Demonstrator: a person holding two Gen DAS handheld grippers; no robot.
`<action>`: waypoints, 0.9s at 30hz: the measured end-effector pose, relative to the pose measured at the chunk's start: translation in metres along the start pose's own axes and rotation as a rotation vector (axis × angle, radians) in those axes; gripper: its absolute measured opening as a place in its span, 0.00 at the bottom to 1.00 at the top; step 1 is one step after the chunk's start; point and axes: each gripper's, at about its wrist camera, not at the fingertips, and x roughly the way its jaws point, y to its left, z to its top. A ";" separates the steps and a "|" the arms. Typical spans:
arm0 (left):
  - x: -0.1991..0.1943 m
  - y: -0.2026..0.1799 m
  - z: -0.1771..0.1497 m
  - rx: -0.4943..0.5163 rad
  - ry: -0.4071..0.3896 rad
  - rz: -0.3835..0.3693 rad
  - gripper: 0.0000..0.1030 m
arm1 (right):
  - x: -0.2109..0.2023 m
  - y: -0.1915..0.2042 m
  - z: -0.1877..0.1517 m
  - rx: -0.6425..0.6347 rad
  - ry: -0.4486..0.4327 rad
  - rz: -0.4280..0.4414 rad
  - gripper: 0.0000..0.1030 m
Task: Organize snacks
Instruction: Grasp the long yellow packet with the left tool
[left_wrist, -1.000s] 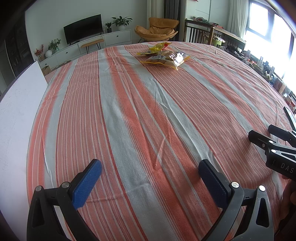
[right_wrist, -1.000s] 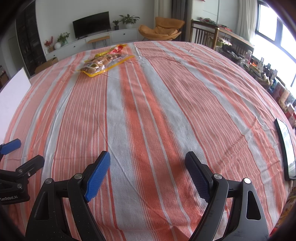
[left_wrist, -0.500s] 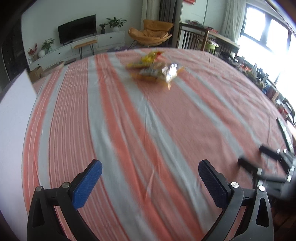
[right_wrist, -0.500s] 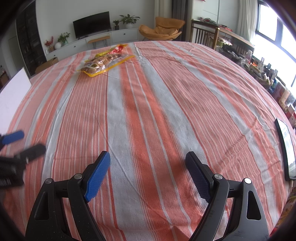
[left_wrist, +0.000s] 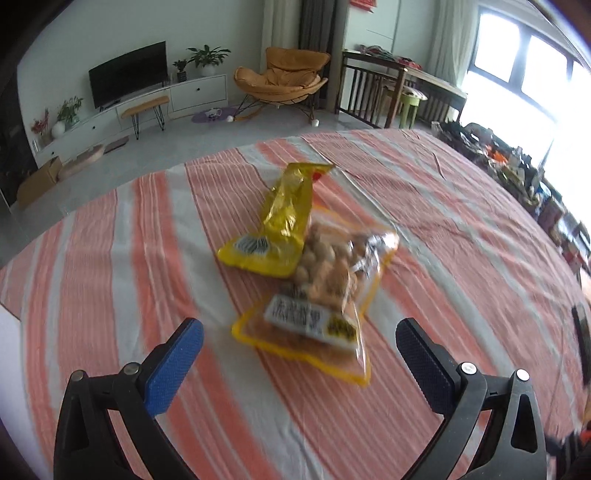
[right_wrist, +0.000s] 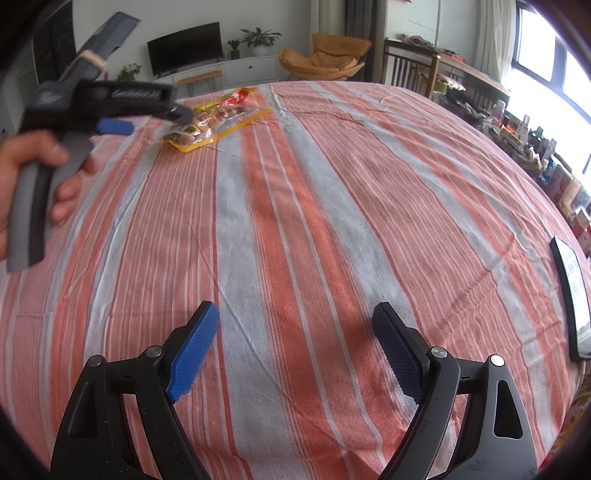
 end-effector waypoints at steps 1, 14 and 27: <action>0.006 0.000 0.003 -0.011 0.005 -0.012 1.00 | 0.000 0.000 0.000 -0.002 0.001 0.001 0.87; -0.016 -0.077 -0.004 0.124 0.032 -0.410 0.98 | 0.000 0.003 -0.001 -0.006 0.004 0.004 0.89; 0.008 0.044 0.065 -0.079 0.041 -0.060 0.98 | 0.000 0.003 -0.001 -0.006 0.004 0.004 0.89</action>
